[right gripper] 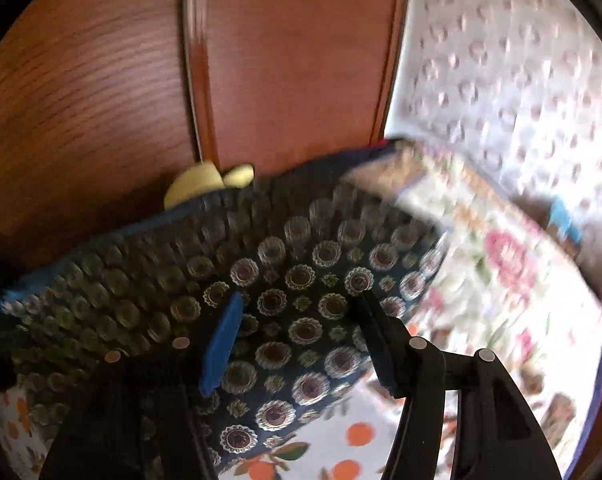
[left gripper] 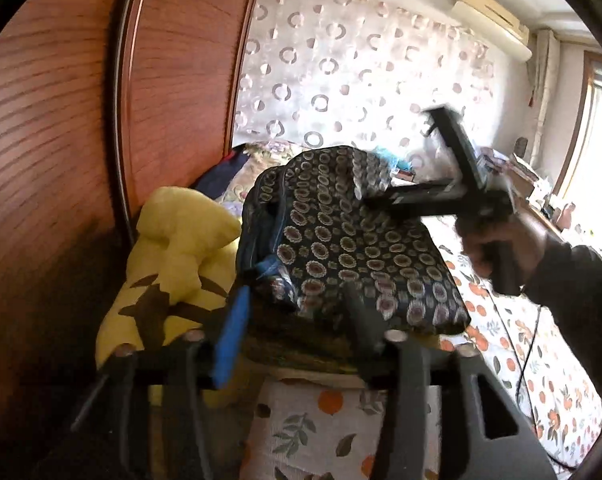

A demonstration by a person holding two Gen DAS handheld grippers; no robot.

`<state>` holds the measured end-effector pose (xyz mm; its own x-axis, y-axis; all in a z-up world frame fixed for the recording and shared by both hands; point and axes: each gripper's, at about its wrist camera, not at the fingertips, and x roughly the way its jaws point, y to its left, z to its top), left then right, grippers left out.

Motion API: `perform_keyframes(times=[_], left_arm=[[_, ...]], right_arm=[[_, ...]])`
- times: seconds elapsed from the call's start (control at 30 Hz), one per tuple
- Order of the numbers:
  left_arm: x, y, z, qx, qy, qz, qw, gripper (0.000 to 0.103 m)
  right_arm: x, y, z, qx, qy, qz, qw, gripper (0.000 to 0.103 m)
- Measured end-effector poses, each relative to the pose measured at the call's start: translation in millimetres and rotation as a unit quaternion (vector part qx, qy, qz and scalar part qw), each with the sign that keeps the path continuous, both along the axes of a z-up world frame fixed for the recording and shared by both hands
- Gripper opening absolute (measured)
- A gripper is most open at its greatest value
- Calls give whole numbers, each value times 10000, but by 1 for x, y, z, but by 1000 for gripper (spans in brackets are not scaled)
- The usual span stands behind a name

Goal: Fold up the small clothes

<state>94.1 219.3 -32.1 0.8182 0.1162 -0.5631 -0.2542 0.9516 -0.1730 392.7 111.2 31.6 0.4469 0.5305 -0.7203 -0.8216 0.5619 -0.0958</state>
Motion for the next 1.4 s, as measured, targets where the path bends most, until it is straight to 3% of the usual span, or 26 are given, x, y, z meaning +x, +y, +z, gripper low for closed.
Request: perform_keyframes(times=[0.03, 0.07, 0.23, 0.53, 0.87, 1.23, 1.4], left_arm=[[0, -1, 1, 84, 39, 8, 10000, 79], [-2, -2, 3, 95, 24, -32, 9999, 81], [-16, -17, 18, 205, -46, -78, 9997, 83], [-33, -65, 36, 589, -221, -337, 9975, 83], [-40, -134, 39, 627, -346, -948, 9929, 83], [-50, -194, 65, 803, -584, -1314, 9863, 83], [-52, -207, 79, 790, -714, -1368, 9849, 83]], right_arm=[[1, -1, -4, 21, -105, -62, 9999, 61], [2, -2, -8, 120, -150, -112, 9998, 62], [-13, -30, 4, 416, -57, -479, 9980, 62], [-122, -137, 49, 1018, -541, -853, 9897, 62], [-232, -227, 44, 1312, -700, -1535, 9769, 83], [-317, -288, 70, 1718, -1201, -2479, 9458, 83], [-335, -283, 53, 1844, -1478, -2756, 9318, 83]])
